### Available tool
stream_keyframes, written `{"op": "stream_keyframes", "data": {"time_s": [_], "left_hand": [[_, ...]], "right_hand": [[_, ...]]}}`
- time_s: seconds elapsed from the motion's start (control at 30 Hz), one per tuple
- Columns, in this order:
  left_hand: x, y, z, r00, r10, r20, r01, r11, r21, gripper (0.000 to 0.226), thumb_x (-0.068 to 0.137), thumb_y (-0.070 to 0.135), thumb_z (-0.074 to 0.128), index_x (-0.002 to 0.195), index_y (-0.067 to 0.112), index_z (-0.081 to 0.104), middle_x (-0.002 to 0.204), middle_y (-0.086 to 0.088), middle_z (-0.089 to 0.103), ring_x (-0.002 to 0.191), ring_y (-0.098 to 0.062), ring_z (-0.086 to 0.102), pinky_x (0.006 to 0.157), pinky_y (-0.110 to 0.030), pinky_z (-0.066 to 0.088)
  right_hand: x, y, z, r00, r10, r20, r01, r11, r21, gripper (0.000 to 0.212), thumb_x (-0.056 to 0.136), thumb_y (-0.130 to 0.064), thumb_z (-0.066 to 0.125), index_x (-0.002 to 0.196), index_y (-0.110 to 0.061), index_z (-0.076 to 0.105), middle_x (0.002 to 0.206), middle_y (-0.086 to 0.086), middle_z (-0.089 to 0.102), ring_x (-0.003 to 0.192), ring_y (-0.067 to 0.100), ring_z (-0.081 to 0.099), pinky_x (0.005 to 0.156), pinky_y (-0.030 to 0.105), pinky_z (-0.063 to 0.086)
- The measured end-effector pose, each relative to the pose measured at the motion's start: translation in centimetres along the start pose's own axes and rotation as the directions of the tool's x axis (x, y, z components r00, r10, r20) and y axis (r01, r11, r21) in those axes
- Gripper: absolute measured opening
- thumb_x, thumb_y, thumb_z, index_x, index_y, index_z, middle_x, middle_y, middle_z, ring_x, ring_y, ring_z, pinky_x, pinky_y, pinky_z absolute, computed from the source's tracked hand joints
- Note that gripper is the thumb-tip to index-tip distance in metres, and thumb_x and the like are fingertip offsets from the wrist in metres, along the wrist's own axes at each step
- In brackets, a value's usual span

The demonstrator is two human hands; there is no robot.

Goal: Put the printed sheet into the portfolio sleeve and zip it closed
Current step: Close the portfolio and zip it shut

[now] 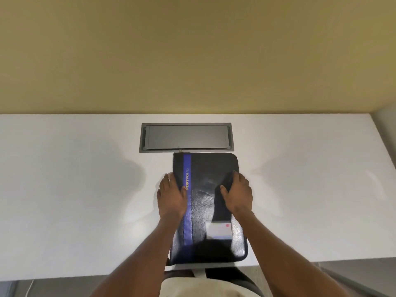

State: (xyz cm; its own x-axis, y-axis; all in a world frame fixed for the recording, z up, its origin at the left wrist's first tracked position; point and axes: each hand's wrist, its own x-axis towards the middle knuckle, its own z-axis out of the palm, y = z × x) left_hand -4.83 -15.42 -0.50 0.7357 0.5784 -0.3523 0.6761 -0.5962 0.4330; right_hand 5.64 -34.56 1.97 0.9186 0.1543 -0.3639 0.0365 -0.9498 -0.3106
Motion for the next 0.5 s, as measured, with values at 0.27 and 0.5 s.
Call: {"op": "stream_keyframes", "data": {"time_s": [0.27, 0.5], "left_hand": [[-4.8, -1.8, 2.1, 0.988, -0.147, 0.037, 0.151, 0.973, -0.172, 0.063, 0.099, 0.026, 0.053, 0.153, 0.005, 0.031, 0.154, -0.016, 0.044, 0.143, -0.034, 0.036, 0.110, -0.053, 0.043], [-5.5, -0.8, 3.0, 0.961, -0.275, 0.028, 0.264, 0.886, -0.380, 0.044, 0.079, 0.028, 0.056, 0.117, 0.006, 0.055, 0.116, -0.016, 0.066, 0.110, -0.040, 0.059, 0.091, -0.052, 0.053]], "right_hand": [[-5.5, 3.3, 2.3, 0.983, 0.160, 0.091, -0.163, 0.986, 0.024, 0.073, 0.089, -0.037, 0.070, 0.146, -0.011, 0.033, 0.141, 0.012, 0.047, 0.130, 0.033, 0.047, 0.101, 0.049, 0.048], [-5.5, 4.5, 3.2, 0.937, 0.303, 0.173, -0.337, 0.915, 0.221, 0.065, 0.082, -0.028, 0.078, 0.134, -0.006, 0.046, 0.131, 0.017, 0.046, 0.126, 0.037, 0.047, 0.103, 0.049, 0.048]]}}
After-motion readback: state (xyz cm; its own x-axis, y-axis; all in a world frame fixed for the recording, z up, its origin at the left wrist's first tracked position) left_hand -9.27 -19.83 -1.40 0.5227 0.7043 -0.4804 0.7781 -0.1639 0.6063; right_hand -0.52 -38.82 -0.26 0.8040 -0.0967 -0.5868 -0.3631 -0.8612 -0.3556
